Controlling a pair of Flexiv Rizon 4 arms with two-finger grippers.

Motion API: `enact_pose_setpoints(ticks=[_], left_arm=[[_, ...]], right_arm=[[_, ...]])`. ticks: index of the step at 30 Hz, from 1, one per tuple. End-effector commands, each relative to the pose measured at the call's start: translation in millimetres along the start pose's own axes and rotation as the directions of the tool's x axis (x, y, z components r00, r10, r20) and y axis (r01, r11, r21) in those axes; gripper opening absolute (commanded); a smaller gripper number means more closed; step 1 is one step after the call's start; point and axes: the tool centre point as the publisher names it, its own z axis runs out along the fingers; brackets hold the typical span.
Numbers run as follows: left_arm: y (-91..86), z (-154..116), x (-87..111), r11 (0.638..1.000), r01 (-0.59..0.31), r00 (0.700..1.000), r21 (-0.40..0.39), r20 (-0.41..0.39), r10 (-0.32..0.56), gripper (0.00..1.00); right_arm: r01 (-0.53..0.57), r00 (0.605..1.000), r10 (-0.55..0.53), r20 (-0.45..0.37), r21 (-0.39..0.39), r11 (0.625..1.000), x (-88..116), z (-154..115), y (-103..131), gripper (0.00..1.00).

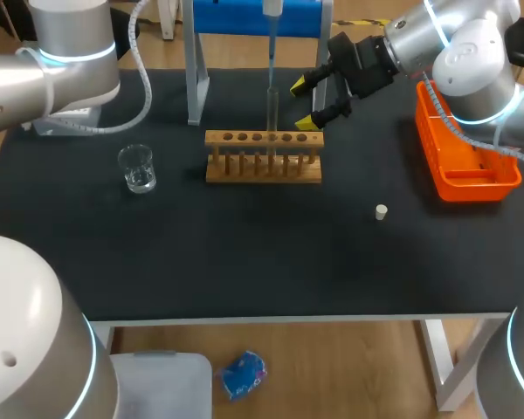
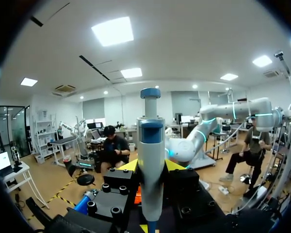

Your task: Invert the test tube, pick up the pipette, mount the tip to pipette, aspirate from beaker and dispense into the tube, eject the tip, return the pipette, and cap with the stopper.

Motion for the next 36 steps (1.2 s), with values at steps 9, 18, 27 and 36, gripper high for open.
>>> enact_pose_setpoints(ticks=[9,18,27,36], left_arm=[[10.1,-2.0,-1.8,1.000,0.021,1.000,-0.003,0.007,-0.021,0.00],[12.6,-0.4,-0.7,0.999,0.044,0.999,-0.009,-0.002,-0.044,0.00],[16.7,3.5,-0.7,0.997,0.071,0.997,0.001,-0.010,-0.071,0.00],[17.6,6.7,-1.9,0.996,0.077,0.997,0.033,-0.022,-0.076,0.00]], right_arm=[[0.000,1.000,0.000,-0.003,0.003,1.000,-0.7,-0.2,0.0,1.00],[0.000,1.000,0.000,-0.003,0.003,1.000,-0.7,-0.2,0.0,1.00],[0.000,1.000,0.000,-0.003,0.003,1.000,-0.7,-0.2,0.0,1.00],[0.000,1.000,0.000,-0.003,0.003,1.000,-0.7,-0.2,0.0,1.00]])
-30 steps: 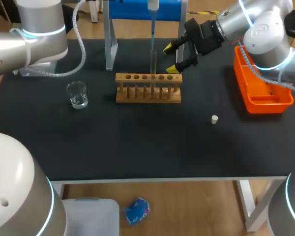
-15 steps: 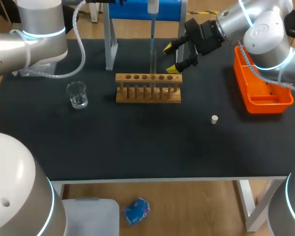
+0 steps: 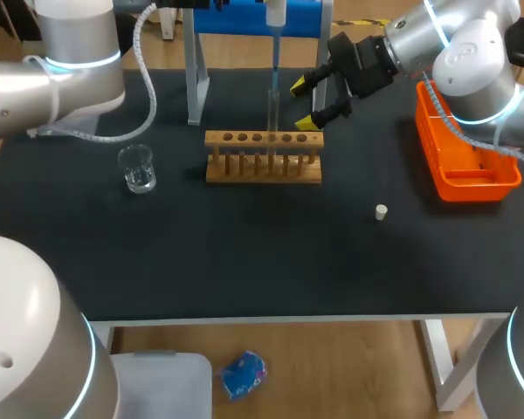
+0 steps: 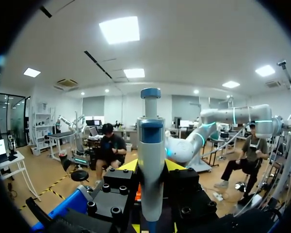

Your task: Invert the test tube, pick up the pipette, mount the tip to pipette, aspirate from beaker and dispense into the tube, eject the tip, return the pipette, and cap with the stopper.

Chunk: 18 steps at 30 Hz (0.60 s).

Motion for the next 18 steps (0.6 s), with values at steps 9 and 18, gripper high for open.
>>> enact_pose_setpoints(ticks=[9,18], left_arm=[[4.2,2.1,-6.5,0.999,-0.004,1.000,0.034,-0.004,0.004,0.00],[4.6,-2.4,-9.4,0.999,-0.025,0.999,0.023,0.022,0.025,0.00]], right_arm=[[0.000,1.000,0.000,-0.003,0.003,1.000,-0.7,-0.3,0.0,1.00],[0.000,1.000,0.000,-0.003,0.003,1.000,-0.7,-0.3,0.0,1.00]])
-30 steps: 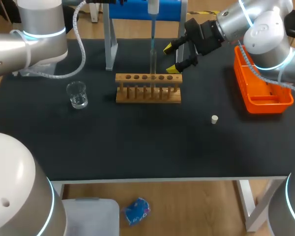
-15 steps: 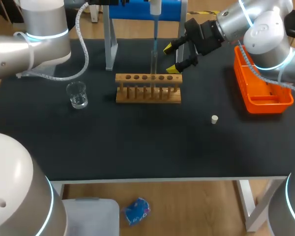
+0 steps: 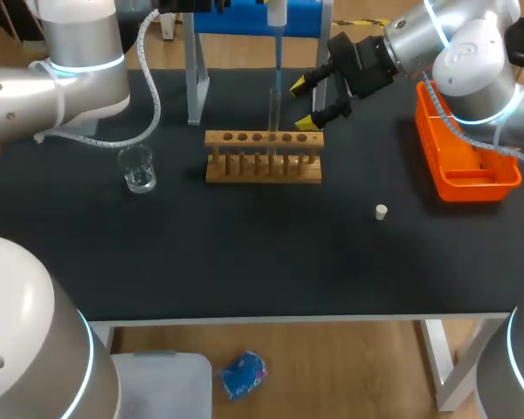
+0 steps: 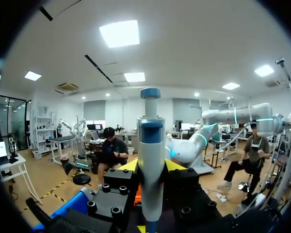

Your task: Invert the test tube, pick up the pipette, mount the tip to pipette, aspirate from beaker and dispense into the tube, eject the tip, return the pipette, and cap with the stopper.

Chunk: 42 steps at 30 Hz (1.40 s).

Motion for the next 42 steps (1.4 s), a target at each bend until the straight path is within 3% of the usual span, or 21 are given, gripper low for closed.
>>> enact_pose_setpoints(ticks=[1,11,42], left_arm=[[-2.0,-2.7,0.2,1.000,-0.004,1.000,-0.008,0.014,0.004,0.00],[-0.8,-12.0,-1.2,1.000,-0.011,0.998,-0.029,0.066,0.013,0.00],[19.8,-3.0,3.0,0.999,0.035,0.998,-0.016,0.052,-0.035,0.00]], right_arm=[[0.000,1.000,0.000,-0.003,0.003,1.000,-0.6,-0.3,0.0,1.00],[0.000,1.000,0.000,-0.003,0.003,1.000,-0.6,-0.3,0.0,1.00],[0.000,1.000,0.000,-0.003,0.003,1.000,-0.6,-0.3,0.0,1.00]])
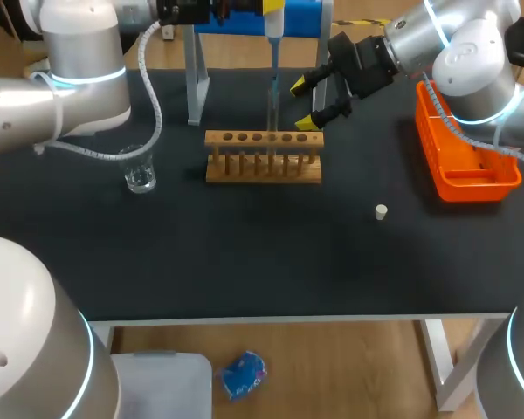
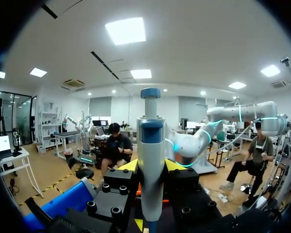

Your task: Invert the test tube, pick up the pipette, mount the tip to pipette, aspirate from beaker and dispense into the tube, eject the tip, return the pipette, and cap with the stopper.

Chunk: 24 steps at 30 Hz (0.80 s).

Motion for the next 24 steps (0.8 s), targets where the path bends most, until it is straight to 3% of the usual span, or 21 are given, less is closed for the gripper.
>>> enact_pose_setpoints(ticks=[1,24], left_arm=[[2.5,0.2,-0.6,1.000,0.002,1.000,0.002,0.002,-0.002,0.00],[18.8,2.3,-4.3,1.000,0.011,1.000,0.001,0.011,-0.011,0.00]], right_arm=[[0.000,1.000,0.000,-0.003,0.003,1.000,-0.6,-0.3,0.0,1.00],[0.000,1.000,0.000,-0.003,0.003,1.000,-0.6,-0.3,0.0,1.00]])
